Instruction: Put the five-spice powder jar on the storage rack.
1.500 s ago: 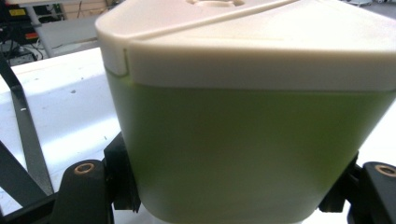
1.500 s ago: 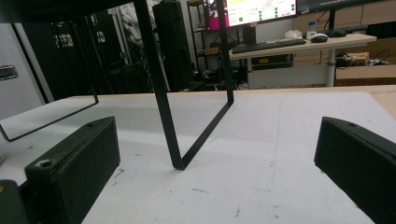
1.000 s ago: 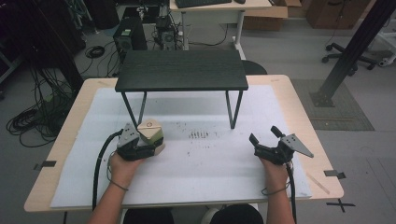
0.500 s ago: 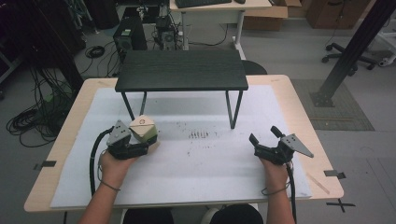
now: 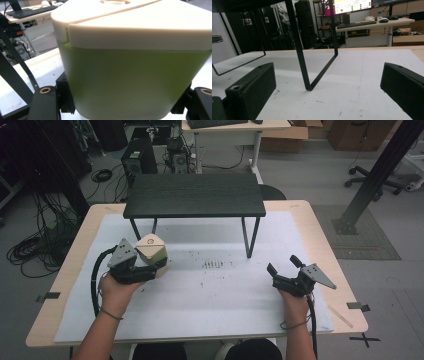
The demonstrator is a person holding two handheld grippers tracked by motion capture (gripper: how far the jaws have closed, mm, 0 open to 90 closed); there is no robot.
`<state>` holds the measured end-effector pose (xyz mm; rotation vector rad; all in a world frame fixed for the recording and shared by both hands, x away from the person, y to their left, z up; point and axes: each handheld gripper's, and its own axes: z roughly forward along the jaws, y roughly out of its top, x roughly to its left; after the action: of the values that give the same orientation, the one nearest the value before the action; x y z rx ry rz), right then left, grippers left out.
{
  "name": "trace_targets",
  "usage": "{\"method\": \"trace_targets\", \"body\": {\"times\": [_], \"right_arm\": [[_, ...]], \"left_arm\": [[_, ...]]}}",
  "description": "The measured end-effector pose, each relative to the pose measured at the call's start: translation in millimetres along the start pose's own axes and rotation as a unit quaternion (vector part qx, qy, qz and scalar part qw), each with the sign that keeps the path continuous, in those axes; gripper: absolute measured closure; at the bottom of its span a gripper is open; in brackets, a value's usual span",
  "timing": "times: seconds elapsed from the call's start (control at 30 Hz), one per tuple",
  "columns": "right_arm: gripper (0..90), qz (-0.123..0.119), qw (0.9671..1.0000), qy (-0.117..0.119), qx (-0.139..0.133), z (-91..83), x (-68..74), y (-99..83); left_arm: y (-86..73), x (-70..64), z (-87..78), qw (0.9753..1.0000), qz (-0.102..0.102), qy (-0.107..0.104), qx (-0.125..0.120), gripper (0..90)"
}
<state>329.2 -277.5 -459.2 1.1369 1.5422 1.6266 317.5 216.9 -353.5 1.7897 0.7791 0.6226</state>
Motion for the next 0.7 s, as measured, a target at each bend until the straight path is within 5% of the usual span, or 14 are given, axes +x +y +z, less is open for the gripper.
{"method": "trace_targets", "body": {"times": [0.7], "right_arm": [[0.0,0.002,1.0000,-0.002,-0.002,-0.5,-0.2,0.0]], "left_arm": [[53.6,1.9,-11.5,0.9997,0.009,-0.017,-0.016,29.3]]}}
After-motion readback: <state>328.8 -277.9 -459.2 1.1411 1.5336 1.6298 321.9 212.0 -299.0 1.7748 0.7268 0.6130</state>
